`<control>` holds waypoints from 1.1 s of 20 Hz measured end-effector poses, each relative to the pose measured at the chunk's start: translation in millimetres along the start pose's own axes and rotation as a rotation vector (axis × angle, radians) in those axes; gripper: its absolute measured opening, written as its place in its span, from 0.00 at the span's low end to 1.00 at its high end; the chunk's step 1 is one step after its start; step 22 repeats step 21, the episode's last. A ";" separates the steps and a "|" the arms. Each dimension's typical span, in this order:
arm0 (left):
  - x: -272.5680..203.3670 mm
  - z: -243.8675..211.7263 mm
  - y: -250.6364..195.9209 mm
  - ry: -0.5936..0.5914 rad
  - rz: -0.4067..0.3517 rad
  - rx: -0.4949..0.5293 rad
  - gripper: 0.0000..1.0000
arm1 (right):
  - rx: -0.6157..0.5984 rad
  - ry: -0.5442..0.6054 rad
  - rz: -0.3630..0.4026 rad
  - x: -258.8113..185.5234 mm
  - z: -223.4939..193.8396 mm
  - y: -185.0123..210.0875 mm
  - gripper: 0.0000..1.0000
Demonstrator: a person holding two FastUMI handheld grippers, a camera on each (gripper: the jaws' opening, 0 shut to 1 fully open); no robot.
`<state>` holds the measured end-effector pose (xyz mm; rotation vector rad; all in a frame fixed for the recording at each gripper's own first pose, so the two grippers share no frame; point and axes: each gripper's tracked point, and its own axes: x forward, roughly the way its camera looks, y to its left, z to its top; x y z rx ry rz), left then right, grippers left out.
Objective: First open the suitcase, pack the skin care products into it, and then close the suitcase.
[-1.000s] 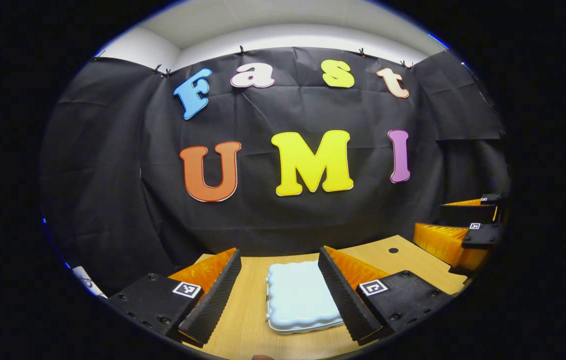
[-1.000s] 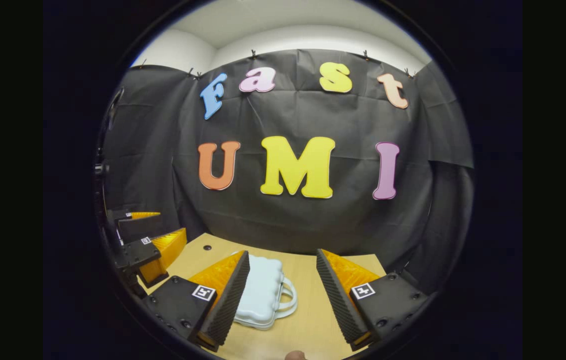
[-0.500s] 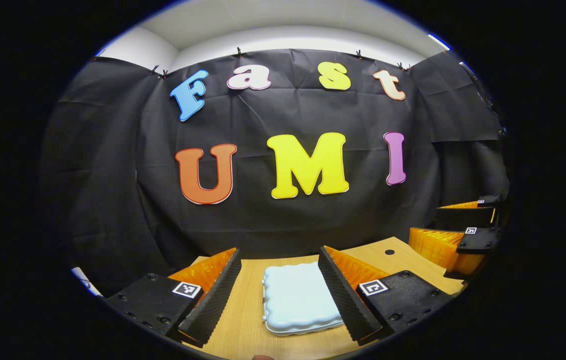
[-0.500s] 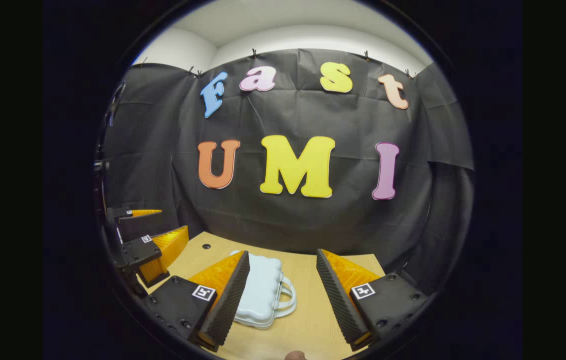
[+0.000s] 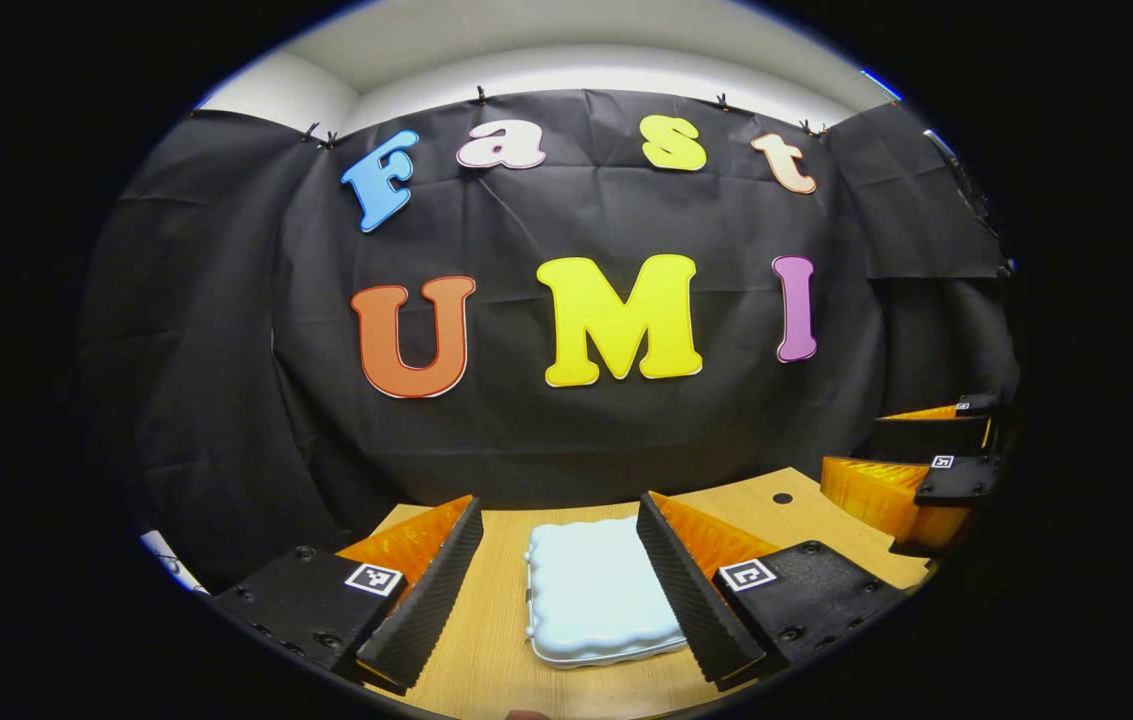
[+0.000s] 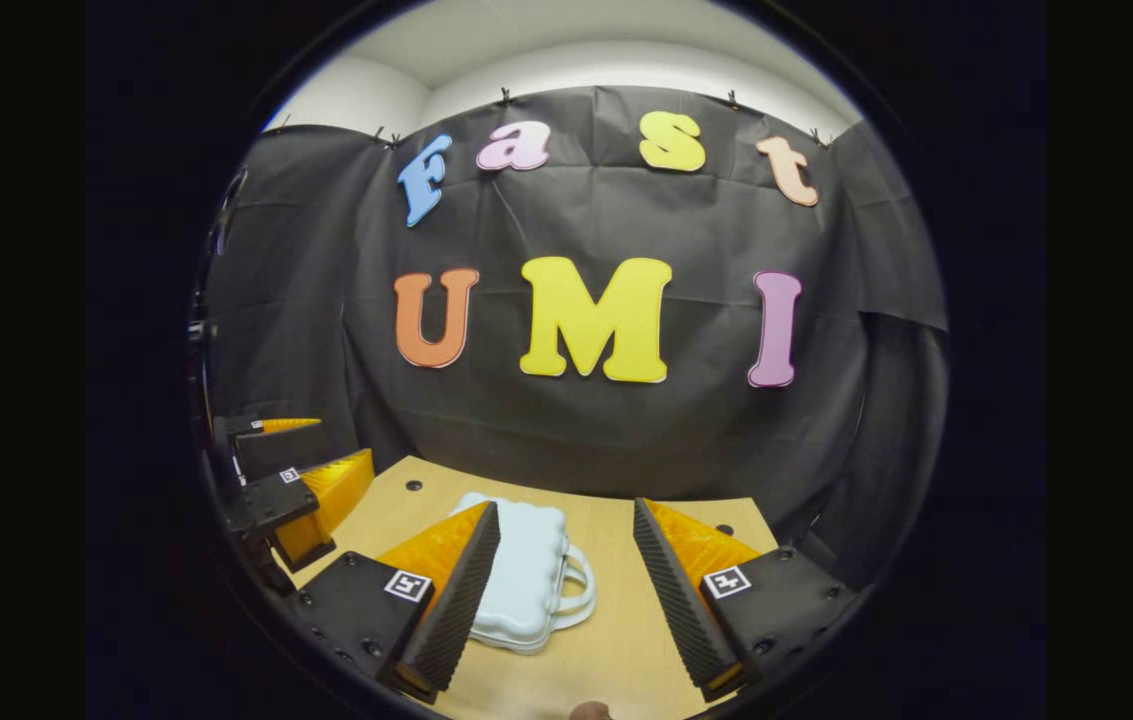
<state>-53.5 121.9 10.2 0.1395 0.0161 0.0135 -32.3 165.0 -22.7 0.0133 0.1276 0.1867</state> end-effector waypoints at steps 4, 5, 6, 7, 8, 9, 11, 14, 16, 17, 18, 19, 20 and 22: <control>2.7 -0.8 4.0 0.002 0.010 0.001 0.99 | 0.001 0.008 0.005 4.3 -1.6 1.6 0.80; 2.9 -0.5 4.3 0.004 0.010 0.001 0.99 | 0.000 0.010 0.006 5.4 -1.9 1.7 0.80; 3.4 -1.6 4.9 0.007 0.012 0.000 0.99 | 0.000 0.013 0.009 7.0 -2.4 2.8 0.80; 3.6 -2.3 5.6 0.009 0.014 -0.001 0.99 | -0.002 0.015 0.010 7.8 -3.6 3.5 0.80; 3.4 -3.7 7.0 0.011 0.015 -0.003 0.99 | -0.001 0.017 0.014 9.3 -3.3 4.7 0.80; 4.0 -3.7 8.5 0.012 0.018 -0.004 0.99 | -0.003 0.018 0.014 10.3 -3.8 5.0 0.80; 4.8 -3.1 10.8 0.010 0.022 -0.003 0.99 | -0.002 0.016 0.015 10.3 -2.3 5.7 0.80; 5.1 -3.2 9.3 0.007 0.019 0.001 0.99 | 0.001 0.017 0.004 9.6 -4.0 1.7 0.80; 5.5 -3.7 3.8 0.008 0.005 -0.001 0.99 | 0.000 0.019 -0.008 6.4 -5.9 -3.0 0.79; 7.5 -4.0 0.2 0.008 -0.003 -0.001 0.99 | -0.003 0.017 -0.017 3.3 -7.3 -8.0 0.80; 8.1 -4.8 -3.3 0.009 -0.012 -0.001 0.99 | -0.007 0.014 -0.026 0.7 -8.3 -12.9 0.80; 9.9 -4.2 -9.3 0.006 -0.018 0.000 0.99 | -0.011 0.011 -0.035 -2.4 -9.5 -19.5 0.80; 11.6 -4.3 -12.8 0.004 -0.017 0.004 0.99 | -0.010 0.008 -0.038 -5.8 -11.8 -26.1 0.79; 12.9 -4.1 -17.5 0.005 -0.018 0.010 0.99 | -0.008 0.007 -0.040 -8.3 -13.5 -33.5 0.79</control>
